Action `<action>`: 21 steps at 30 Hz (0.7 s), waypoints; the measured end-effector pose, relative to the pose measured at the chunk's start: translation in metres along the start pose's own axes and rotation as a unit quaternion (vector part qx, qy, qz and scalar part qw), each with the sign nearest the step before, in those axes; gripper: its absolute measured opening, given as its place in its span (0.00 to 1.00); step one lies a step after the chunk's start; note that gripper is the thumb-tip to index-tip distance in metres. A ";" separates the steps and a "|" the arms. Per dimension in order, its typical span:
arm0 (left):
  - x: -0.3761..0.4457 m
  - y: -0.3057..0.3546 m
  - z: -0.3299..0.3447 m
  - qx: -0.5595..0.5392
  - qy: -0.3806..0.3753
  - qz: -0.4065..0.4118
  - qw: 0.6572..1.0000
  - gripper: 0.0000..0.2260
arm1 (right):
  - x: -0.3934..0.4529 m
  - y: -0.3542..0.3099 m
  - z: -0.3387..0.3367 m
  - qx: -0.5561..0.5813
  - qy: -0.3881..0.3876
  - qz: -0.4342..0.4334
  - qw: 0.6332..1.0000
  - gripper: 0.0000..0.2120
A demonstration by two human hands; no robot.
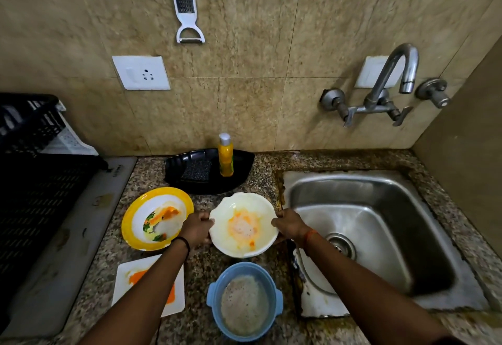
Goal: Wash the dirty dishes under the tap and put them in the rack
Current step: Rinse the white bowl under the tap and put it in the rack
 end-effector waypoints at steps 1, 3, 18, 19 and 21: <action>0.000 -0.001 0.000 -0.022 -0.011 -0.009 1.000 0.11 | 0.000 -0.001 -0.001 -0.001 -0.005 0.002 1.000 0.11; 0.000 -0.002 0.002 -0.043 -0.018 -0.023 0.999 0.12 | 0.000 -0.002 -0.005 -0.010 -0.011 0.000 1.000 0.12; 0.003 0.088 0.055 -0.136 -0.032 -0.040 0.989 0.07 | -0.033 -0.019 -0.107 0.078 0.018 -0.055 0.995 0.07; 0.002 0.094 0.064 -0.137 -0.033 -0.044 0.989 0.07 | -0.037 -0.016 -0.117 0.085 0.021 -0.057 0.995 0.08; 0.000 0.107 0.083 -0.134 -0.037 -0.047 0.989 0.08 | -0.041 -0.008 -0.138 0.091 0.024 -0.059 0.994 0.10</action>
Point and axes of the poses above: each hand's wrist, its own x-axis towards the middle knuckle, its own z-axis out of the palm, y = z × x, the point moved 3 cm from there along x, towards the middle knuckle, and after that the axes turned 6 degrees about z, right-handed, at the moved point
